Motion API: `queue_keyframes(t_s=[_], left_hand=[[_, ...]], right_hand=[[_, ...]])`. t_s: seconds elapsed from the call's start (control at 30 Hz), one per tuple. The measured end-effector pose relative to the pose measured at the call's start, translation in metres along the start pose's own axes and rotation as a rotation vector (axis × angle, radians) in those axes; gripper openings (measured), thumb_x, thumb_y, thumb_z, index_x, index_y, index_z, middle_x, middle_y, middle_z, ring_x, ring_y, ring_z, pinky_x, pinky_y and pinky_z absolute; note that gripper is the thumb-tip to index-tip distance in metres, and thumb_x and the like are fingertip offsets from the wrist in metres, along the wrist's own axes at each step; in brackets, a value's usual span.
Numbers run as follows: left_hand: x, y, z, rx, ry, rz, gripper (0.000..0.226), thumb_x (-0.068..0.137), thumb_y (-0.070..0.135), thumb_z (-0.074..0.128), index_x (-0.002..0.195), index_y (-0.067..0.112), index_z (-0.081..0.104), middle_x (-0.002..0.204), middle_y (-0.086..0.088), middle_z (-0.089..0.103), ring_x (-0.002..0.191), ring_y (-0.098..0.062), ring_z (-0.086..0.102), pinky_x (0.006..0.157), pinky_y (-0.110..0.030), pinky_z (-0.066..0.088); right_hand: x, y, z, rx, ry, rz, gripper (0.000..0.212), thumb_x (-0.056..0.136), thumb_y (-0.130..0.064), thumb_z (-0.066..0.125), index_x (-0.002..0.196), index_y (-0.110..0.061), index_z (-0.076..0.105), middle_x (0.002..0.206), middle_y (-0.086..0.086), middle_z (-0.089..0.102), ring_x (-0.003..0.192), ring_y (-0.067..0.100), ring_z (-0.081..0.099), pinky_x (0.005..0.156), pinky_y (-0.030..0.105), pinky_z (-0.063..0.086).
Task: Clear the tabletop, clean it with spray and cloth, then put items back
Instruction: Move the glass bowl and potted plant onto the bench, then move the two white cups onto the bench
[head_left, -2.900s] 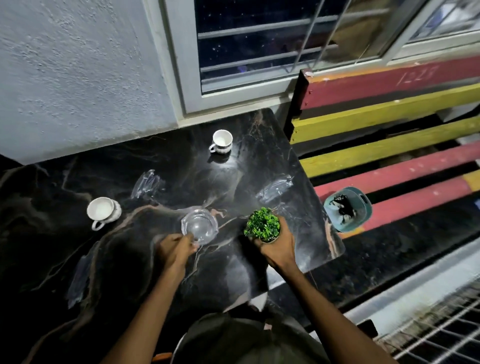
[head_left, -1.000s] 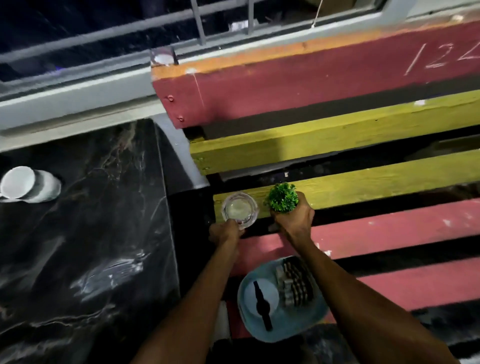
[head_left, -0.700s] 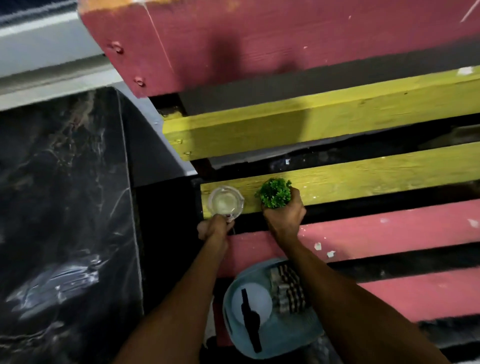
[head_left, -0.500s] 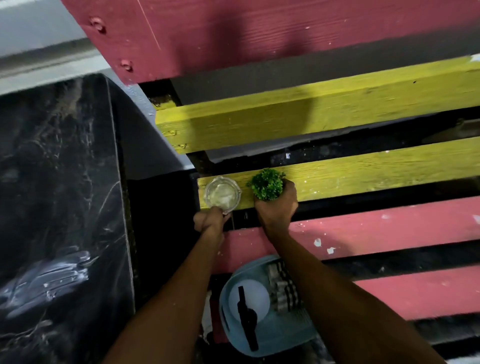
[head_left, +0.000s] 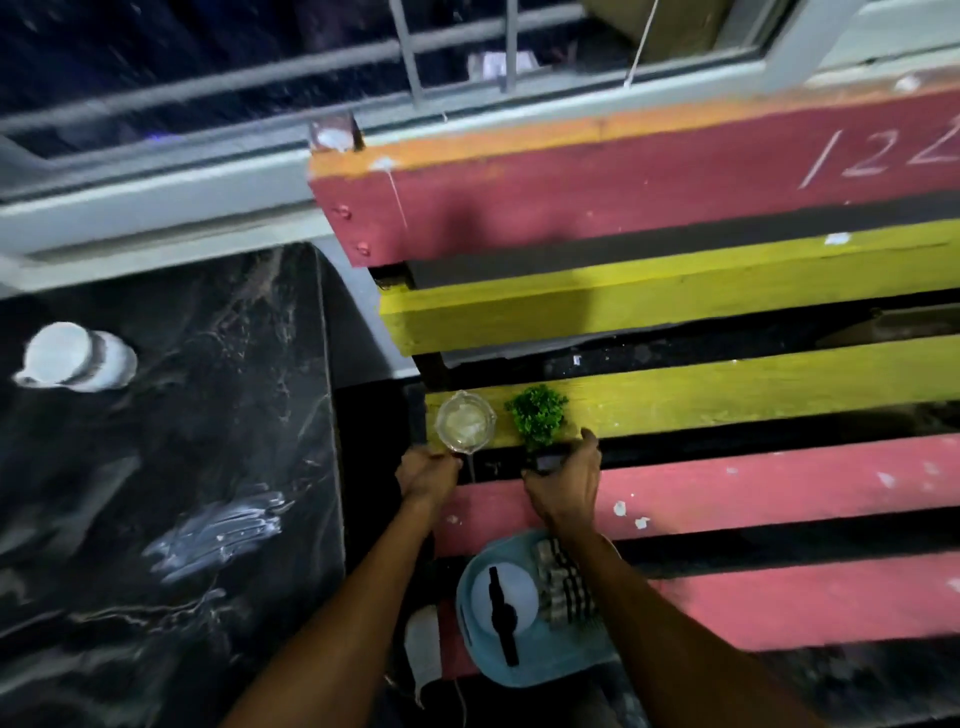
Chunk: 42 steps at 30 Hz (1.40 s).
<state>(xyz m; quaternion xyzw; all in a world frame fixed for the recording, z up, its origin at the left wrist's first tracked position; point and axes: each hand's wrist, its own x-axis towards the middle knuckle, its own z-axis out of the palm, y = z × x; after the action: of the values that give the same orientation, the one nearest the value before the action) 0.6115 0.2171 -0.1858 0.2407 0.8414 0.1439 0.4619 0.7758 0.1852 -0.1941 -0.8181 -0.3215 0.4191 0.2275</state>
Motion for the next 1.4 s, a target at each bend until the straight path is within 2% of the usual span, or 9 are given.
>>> queue_keyframes(t_s=[0.07, 0.2, 0.33, 0.53, 0.67, 0.73, 0.87, 1.17, 1.4], left_hand=[[-0.026, 0.007, -0.02, 0.072, -0.034, 0.095, 0.021, 0.08, 0.005, 0.067, 0.072, 0.025, 0.064, 0.093, -0.009, 0.074, 0.098, -0.03, 0.071, 0.083, -0.031, 0.056], [-0.07, 0.009, -0.056, 0.145, -0.058, 0.31, 0.018, 0.086, -0.001, 0.057, 0.095, 0.006, 0.071, 0.102, -0.014, 0.075, 0.099, -0.03, 0.069, 0.088, -0.032, 0.055], [-0.106, 0.01, -0.103, 0.109, -0.013, 0.504, 0.02, 0.085, -0.006, 0.054, 0.088, 0.008, 0.069, 0.084, -0.005, 0.072, 0.082, -0.022, 0.067, 0.071, -0.023, 0.046], [-0.128, -0.037, -0.206, -0.014, 0.057, 0.577, 0.014, 0.081, -0.007, 0.062, 0.086, 0.003, 0.071, 0.087, -0.017, 0.075, 0.085, -0.03, 0.07, 0.08, -0.038, 0.055], [-0.139, -0.128, -0.284, 0.003, 0.139, 0.555, 0.008, 0.083, -0.003, 0.062, 0.082, 0.001, 0.07, 0.086, -0.022, 0.074, 0.081, -0.032, 0.068, 0.081, -0.045, 0.054], [-0.142, -0.172, -0.315, 0.032, 0.131, 0.531, 0.009, 0.085, -0.002, 0.06, 0.079, -0.001, 0.067, 0.084, -0.023, 0.073, 0.076, -0.028, 0.065, 0.08, -0.048, 0.055], [-0.14, -0.225, -0.359, 0.124, 0.01, 0.508, 0.02, 0.078, -0.004, 0.06, 0.089, 0.008, 0.072, 0.095, -0.01, 0.076, 0.087, -0.014, 0.065, 0.079, -0.023, 0.049], [-0.101, -0.199, -0.386, 0.196, -0.077, 0.435, 0.026, 0.073, -0.004, 0.051, 0.081, 0.015, 0.067, 0.083, -0.006, 0.071, 0.084, -0.026, 0.068, 0.08, -0.03, 0.056], [-0.03, -0.153, -0.418, 0.23, 0.014, 0.416, 0.029, 0.074, -0.007, 0.052, 0.088, 0.013, 0.069, 0.091, -0.006, 0.07, 0.09, -0.021, 0.066, 0.084, -0.032, 0.054]], right_hand=[[-0.027, -0.017, -0.013, -0.035, 0.011, -0.003, 0.062, 0.075, -0.003, 0.074, 0.131, 0.004, 0.046, 0.126, 0.023, 0.052, 0.121, 0.042, 0.049, 0.102, 0.044, 0.045], [-0.08, -0.047, -0.025, -0.089, -0.015, -0.174, 0.042, 0.073, 0.003, 0.065, 0.114, 0.004, 0.055, 0.116, 0.02, 0.051, 0.112, 0.038, 0.049, 0.095, 0.042, 0.043], [-0.14, -0.093, -0.014, -0.099, -0.055, -0.415, 0.027, 0.073, 0.005, 0.059, 0.099, 0.0, 0.063, 0.105, 0.018, 0.06, 0.102, 0.037, 0.056, 0.085, 0.039, 0.044], [-0.238, -0.145, 0.028, -0.213, -0.262, -0.529, 0.004, 0.079, -0.014, 0.063, 0.079, -0.018, 0.063, 0.089, 0.012, 0.069, 0.09, 0.034, 0.065, 0.076, 0.035, 0.048], [-0.314, -0.136, 0.076, -0.39, -0.339, -0.537, 0.039, 0.069, -0.031, 0.048, 0.093, -0.008, 0.068, 0.104, 0.019, 0.069, 0.098, 0.038, 0.064, 0.084, 0.038, 0.049], [-0.342, -0.123, 0.102, -0.507, -0.398, -0.495, 0.034, 0.075, -0.025, 0.057, 0.102, -0.005, 0.067, 0.114, 0.02, 0.067, 0.106, 0.039, 0.063, 0.09, 0.041, 0.051], [-0.37, -0.101, 0.135, -0.773, -0.437, -0.476, 0.041, 0.081, -0.025, 0.068, 0.117, -0.006, 0.064, 0.133, 0.018, 0.055, 0.123, 0.038, 0.054, 0.105, 0.042, 0.046], [-0.347, -0.154, 0.158, -0.744, -0.288, -0.472, 0.029, 0.078, -0.019, 0.062, 0.104, -0.01, 0.072, 0.111, 0.019, 0.072, 0.105, 0.039, 0.069, 0.085, 0.04, 0.057], [-0.272, -0.274, 0.213, -0.467, -0.289, -0.497, 0.054, 0.081, -0.021, 0.068, 0.133, -0.011, 0.054, 0.134, 0.02, 0.057, 0.121, 0.04, 0.057, 0.102, 0.043, 0.049]])
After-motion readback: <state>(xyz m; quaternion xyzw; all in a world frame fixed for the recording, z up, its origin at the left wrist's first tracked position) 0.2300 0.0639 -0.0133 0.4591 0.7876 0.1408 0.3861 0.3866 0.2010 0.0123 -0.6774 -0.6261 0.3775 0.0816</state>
